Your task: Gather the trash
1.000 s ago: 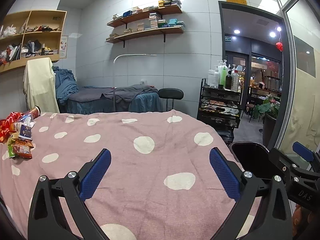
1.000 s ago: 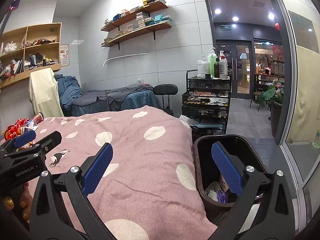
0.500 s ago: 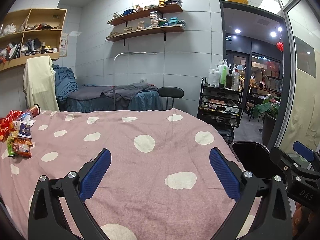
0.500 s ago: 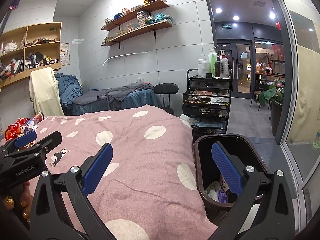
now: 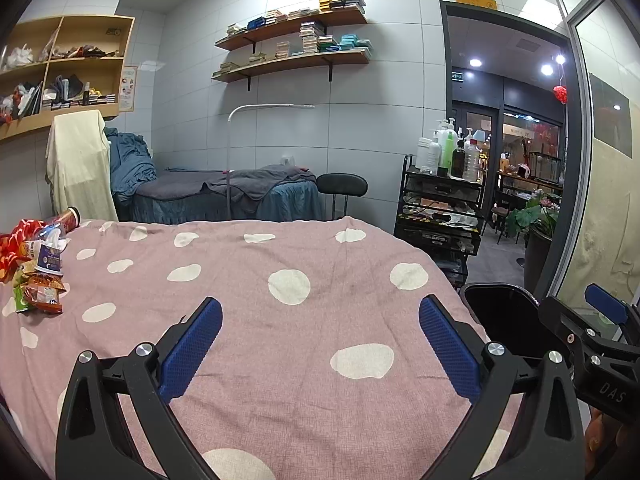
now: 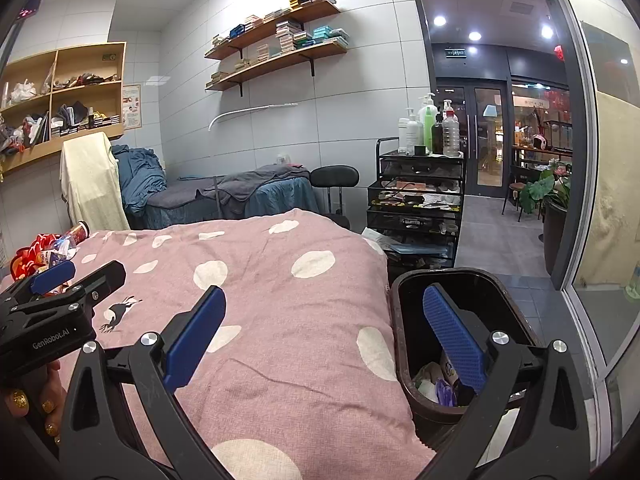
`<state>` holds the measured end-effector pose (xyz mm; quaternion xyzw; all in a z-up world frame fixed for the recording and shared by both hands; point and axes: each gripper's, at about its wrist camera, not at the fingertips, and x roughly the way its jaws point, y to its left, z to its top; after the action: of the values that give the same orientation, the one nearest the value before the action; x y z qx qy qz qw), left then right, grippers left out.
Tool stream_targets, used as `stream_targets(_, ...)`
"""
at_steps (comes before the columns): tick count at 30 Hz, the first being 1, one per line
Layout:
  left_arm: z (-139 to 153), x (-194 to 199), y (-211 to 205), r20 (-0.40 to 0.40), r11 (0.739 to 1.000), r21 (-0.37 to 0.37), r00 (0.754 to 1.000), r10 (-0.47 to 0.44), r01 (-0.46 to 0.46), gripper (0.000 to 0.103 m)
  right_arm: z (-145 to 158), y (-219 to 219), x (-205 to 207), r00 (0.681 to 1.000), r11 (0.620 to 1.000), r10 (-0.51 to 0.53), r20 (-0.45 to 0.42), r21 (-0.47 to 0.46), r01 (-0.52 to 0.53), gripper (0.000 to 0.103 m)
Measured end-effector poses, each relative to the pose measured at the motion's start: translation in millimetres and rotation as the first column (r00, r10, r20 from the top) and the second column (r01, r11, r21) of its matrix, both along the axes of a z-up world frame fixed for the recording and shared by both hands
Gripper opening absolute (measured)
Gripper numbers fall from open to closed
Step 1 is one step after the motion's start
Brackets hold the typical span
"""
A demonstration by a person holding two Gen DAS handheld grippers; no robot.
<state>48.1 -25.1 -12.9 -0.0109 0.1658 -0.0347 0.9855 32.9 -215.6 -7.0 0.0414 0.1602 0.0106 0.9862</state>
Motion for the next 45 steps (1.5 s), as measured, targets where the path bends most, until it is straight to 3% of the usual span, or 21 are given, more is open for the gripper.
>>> stream_targets(45,-1.8,2.4,-4.4,-0.012,1.0,0.013,1.0,-0.015,0.015,0.098,-5.1,3.2,-0.2,1.0,1.0,0.0,-0.008,0.004,0.0,0.098)
